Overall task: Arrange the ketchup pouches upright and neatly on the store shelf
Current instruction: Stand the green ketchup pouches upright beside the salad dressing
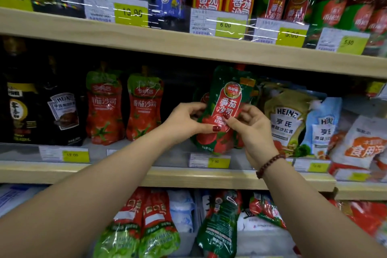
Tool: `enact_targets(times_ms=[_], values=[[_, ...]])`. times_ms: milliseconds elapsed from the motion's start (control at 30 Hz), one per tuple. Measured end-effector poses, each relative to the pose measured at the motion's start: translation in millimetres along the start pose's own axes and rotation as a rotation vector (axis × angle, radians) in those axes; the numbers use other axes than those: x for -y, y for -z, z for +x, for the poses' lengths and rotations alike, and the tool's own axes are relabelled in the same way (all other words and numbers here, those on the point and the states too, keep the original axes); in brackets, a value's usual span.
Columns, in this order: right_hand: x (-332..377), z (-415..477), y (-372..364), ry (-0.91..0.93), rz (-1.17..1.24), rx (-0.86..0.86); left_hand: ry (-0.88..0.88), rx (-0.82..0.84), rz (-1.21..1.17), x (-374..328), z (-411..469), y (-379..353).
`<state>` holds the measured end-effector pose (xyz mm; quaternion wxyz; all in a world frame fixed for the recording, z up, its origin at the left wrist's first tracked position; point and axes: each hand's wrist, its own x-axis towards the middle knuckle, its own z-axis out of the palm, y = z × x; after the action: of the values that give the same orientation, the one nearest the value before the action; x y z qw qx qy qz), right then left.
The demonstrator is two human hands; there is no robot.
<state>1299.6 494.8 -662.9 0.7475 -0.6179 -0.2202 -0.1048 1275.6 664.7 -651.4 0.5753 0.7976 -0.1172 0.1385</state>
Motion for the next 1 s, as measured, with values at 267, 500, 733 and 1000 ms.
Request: enact_targets(times_ms=[267,500,733,1000], values=[[-13,26,-7,0.033,-0.167,0.060,0.023,-0.128,0.043,20,17,0],[-40,22,-1,-0.017,-0.244,0.134,0.064,-0.028,0.111,45,19,-4],[-39,24,15,-0.106,-0.199,0.345,0.132,0.069,0.053,46,17,3],[-40,33,16,-0.170,-0.203,0.367,0.183,0.014,-0.102,48,19,7]])
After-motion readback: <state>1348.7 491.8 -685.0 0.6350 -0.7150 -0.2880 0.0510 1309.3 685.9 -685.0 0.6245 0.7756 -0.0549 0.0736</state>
